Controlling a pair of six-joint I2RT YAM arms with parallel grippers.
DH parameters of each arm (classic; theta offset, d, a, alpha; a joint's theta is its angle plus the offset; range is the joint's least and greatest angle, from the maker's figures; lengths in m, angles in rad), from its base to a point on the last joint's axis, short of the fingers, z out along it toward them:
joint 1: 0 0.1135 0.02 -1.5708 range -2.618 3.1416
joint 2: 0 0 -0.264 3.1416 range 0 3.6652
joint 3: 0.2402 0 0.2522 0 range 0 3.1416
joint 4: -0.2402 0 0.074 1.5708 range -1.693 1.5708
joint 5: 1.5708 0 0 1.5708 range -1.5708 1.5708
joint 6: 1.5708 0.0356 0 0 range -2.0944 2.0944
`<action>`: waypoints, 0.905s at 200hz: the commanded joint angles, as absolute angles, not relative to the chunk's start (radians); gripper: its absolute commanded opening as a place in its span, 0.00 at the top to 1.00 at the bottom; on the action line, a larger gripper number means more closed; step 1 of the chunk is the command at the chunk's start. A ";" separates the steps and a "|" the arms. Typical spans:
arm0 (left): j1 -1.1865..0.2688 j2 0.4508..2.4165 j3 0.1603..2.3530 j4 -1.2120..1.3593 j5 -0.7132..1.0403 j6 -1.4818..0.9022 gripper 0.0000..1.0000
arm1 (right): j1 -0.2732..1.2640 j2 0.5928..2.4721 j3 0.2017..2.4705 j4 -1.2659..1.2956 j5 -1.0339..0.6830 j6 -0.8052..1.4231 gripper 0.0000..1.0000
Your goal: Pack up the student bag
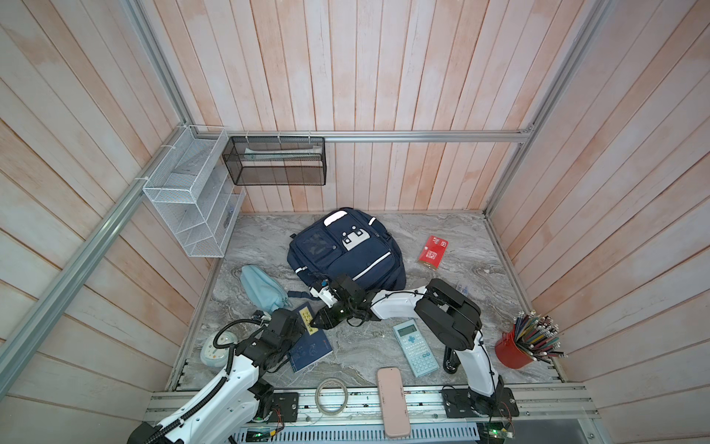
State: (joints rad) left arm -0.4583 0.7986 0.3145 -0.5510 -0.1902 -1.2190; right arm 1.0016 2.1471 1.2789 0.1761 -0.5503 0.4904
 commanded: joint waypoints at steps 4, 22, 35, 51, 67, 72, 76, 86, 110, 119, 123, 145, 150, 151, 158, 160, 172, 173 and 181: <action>-0.460 0.815 0.311 -0.503 -0.111 -1.219 0.15 | 1.022 2.161 1.283 0.164 -0.574 0.505 0.88; -0.460 0.806 0.316 -0.507 -0.110 -1.211 0.15 | 1.021 2.146 1.277 0.166 -0.566 0.509 1.00; -0.460 0.791 0.320 -0.510 -0.113 -1.191 0.15 | 1.018 2.113 1.250 0.182 -0.552 0.511 1.00; -0.460 0.757 0.334 -0.501 -0.119 -1.137 0.15 | 1.011 2.046 1.216 0.190 -0.545 0.506 1.00; -0.460 0.712 0.352 -0.476 -0.115 -1.052 0.14 | 0.999 1.955 1.172 0.207 -0.525 0.506 1.00; -0.460 0.695 0.359 -0.466 -0.109 -1.023 0.13 | 0.992 1.924 1.153 0.214 -0.516 0.510 1.00; -0.460 0.684 0.363 -0.457 -0.102 -1.000 0.13 | 0.986 1.898 1.139 0.219 -0.511 0.513 1.00; -0.460 0.661 0.379 -0.421 -0.065 -0.930 0.11 | 0.968 1.832 1.101 0.234 -0.508 0.523 1.00; -0.460 0.615 0.404 -0.296 0.045 -0.806 0.09 | 0.906 1.662 0.984 0.312 -0.503 0.564 1.00; -0.460 0.607 0.409 -0.231 0.084 -0.775 0.08 | 0.877 1.602 0.954 0.308 -0.510 0.568 1.00; -0.460 0.607 0.411 -0.200 0.100 -0.761 0.08 | 0.863 1.577 0.942 0.306 -0.519 0.569 1.00; -0.460 0.645 0.430 -0.021 0.190 -0.693 0.07 | 0.790 1.429 0.882 0.301 -0.561 0.588 1.00; -0.460 0.662 0.437 0.031 0.227 -0.680 0.07 | 0.779 1.400 0.869 0.302 -0.566 0.594 1.00; -0.460 0.666 0.438 0.040 0.231 -0.677 0.07 | 0.778 1.395 0.867 0.303 -0.566 0.595 1.00; -0.460 0.696 0.446 0.109 0.290 -0.671 0.07 | 0.768 1.361 0.853 0.303 -0.567 0.595 1.00; -0.460 0.701 0.449 0.133 0.312 -0.671 0.07 | 0.766 1.353 0.851 0.302 -0.567 0.595 1.00; -0.460 0.761 0.460 0.266 0.419 -0.679 0.12 | 0.756 1.316 0.842 0.290 -0.583 0.598 1.00; -0.460 0.766 0.461 0.279 0.426 -0.681 0.13 | 0.755 1.313 0.841 0.290 -0.585 0.599 1.00; -0.461 0.803 0.472 0.346 0.473 -0.693 0.23 | 0.748 1.294 0.834 0.289 -0.597 0.607 1.00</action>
State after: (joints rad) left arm -0.4587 0.7242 0.4274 0.0261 0.2447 -0.7353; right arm 0.7544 1.3472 0.8520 0.2676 -0.5354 0.5774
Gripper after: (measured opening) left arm 0.867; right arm 0.076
